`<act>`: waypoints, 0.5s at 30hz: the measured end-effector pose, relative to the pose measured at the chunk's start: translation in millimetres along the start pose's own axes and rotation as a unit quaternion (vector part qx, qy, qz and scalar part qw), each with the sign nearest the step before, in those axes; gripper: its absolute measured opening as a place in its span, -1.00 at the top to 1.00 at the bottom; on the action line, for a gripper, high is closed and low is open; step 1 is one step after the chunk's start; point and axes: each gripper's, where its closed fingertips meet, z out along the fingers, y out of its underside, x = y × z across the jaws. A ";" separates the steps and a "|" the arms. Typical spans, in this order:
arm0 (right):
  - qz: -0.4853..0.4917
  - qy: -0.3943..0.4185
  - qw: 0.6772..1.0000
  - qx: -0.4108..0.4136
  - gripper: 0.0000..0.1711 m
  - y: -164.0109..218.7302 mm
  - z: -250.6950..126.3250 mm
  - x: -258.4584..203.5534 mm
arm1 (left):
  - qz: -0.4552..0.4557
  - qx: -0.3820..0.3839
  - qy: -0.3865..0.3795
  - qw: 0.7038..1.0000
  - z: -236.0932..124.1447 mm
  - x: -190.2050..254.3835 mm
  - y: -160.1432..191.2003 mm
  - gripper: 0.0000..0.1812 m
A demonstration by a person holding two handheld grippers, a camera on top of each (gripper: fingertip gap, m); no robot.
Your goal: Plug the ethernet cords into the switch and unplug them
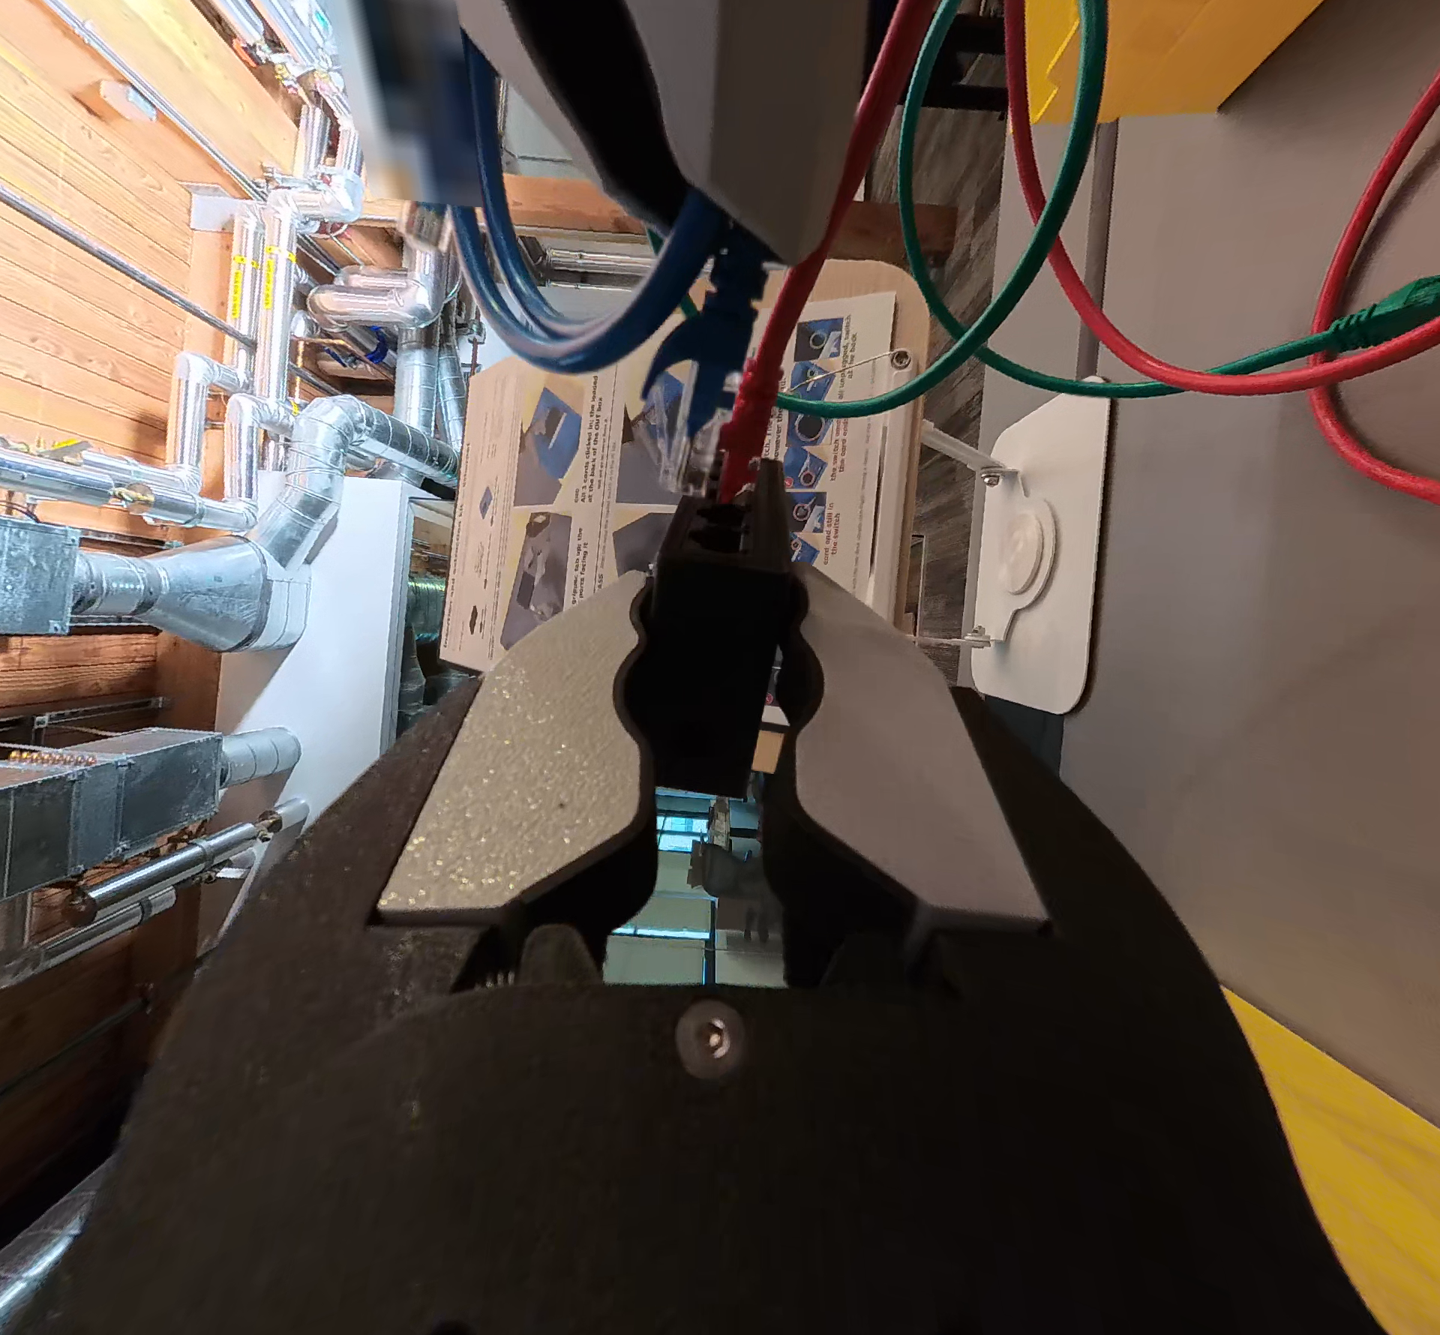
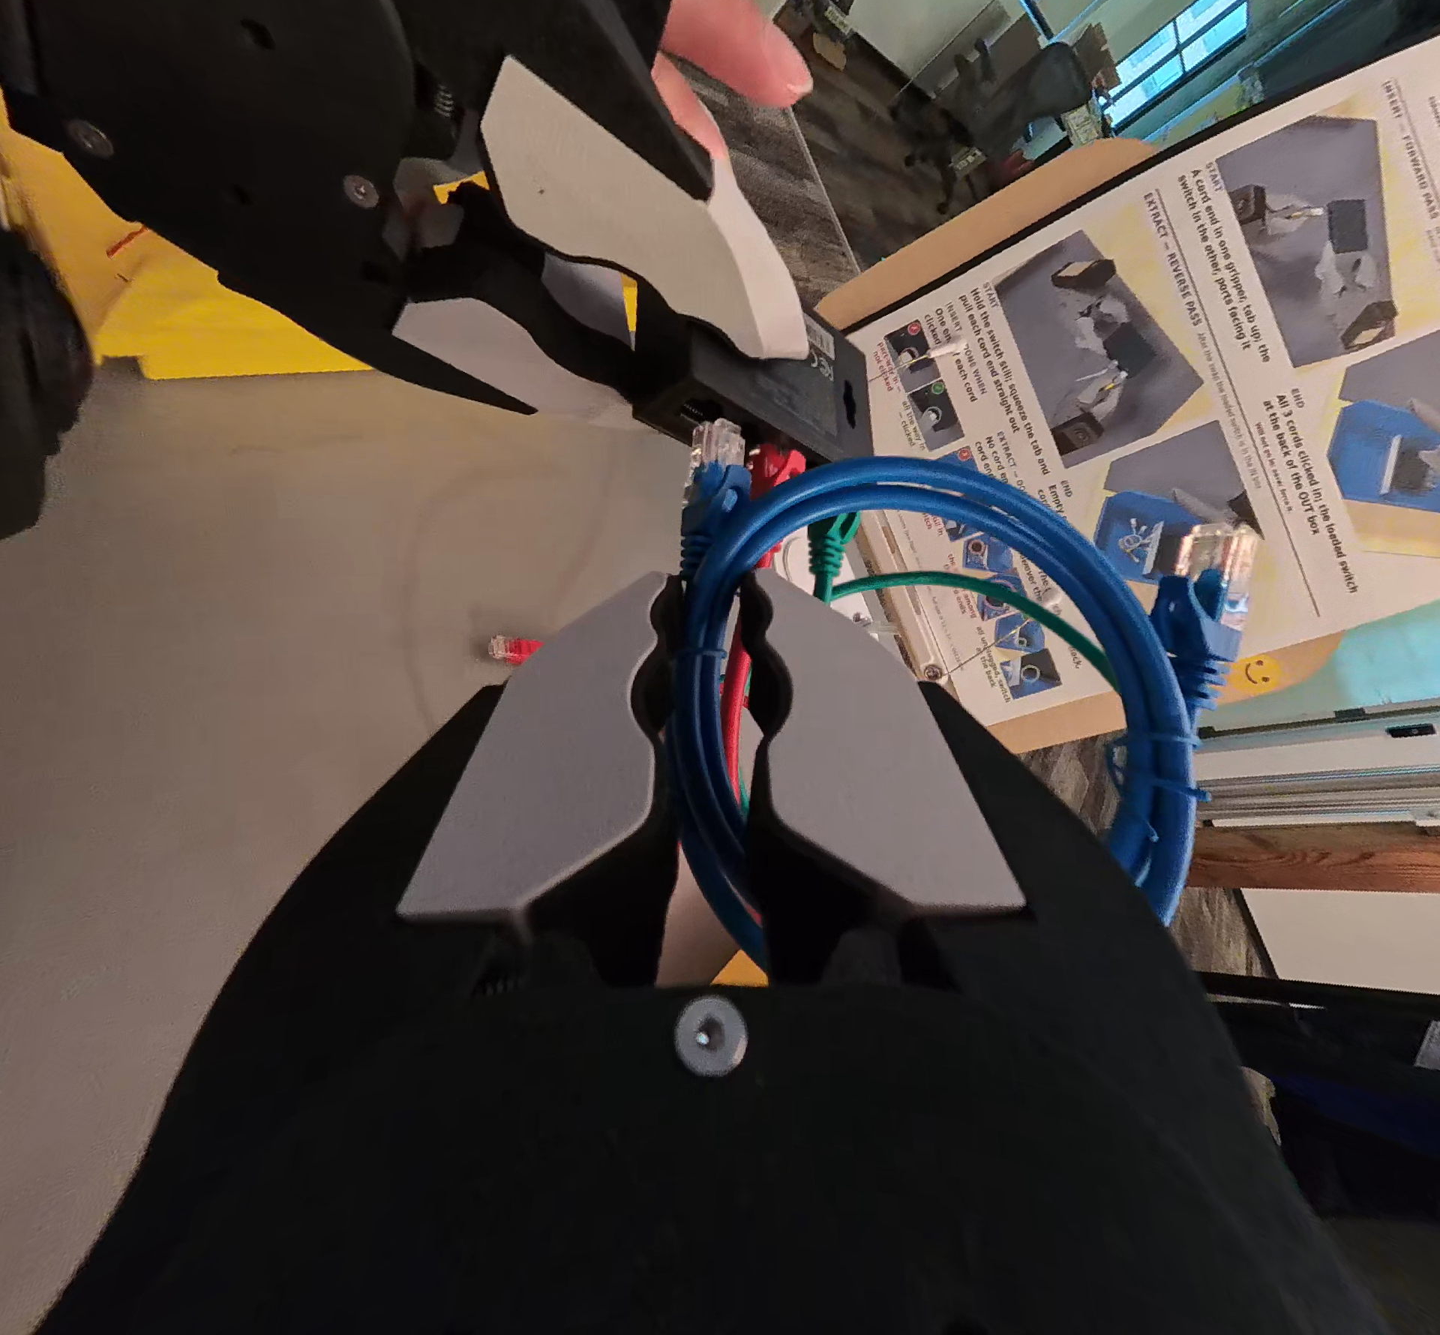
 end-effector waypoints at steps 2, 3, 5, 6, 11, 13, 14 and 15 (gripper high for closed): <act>0.001 -0.006 1.000 -0.003 0.82 1.4 1.5 -1.5 | 0.001 0.003 0.002 1.000 0.0 0.9 -2.3 0.70; 0.001 -0.009 1.000 -0.004 0.82 1.6 2.0 -2.7 | 0.002 0.004 0.002 1.000 0.0 1.2 -3.2 0.70; -0.001 -0.014 1.000 -0.008 0.82 2.4 3.6 -5.1 | 0.004 0.005 0.002 1.000 -0.1 1.8 -4.8 0.69; -0.003 -0.015 1.000 -0.012 0.82 3.2 4.6 -5.8 | 0.004 0.006 0.002 1.000 -0.1 1.9 -5.7 0.69; 0.000 -0.020 1.000 -0.014 0.82 3.9 6.6 -7.3 | 0.006 0.012 0.005 1.000 -0.3 3.5 -7.6 0.69; 0.003 -0.025 1.000 -0.013 0.82 4.2 6.7 -8.3 | 0.012 0.012 0.007 1.000 -0.5 4.6 -7.9 0.69; 0.007 -0.027 1.000 -0.012 0.82 4.1 6.7 -8.6 | 0.015 0.011 0.007 1.000 -0.3 4.8 -7.9 0.69; 0.013 -0.032 0.999 -0.009 0.82 3.3 6.7 -9.4 | 0.018 0.013 0.006 1.000 -0.3 5.2 -8.6 0.69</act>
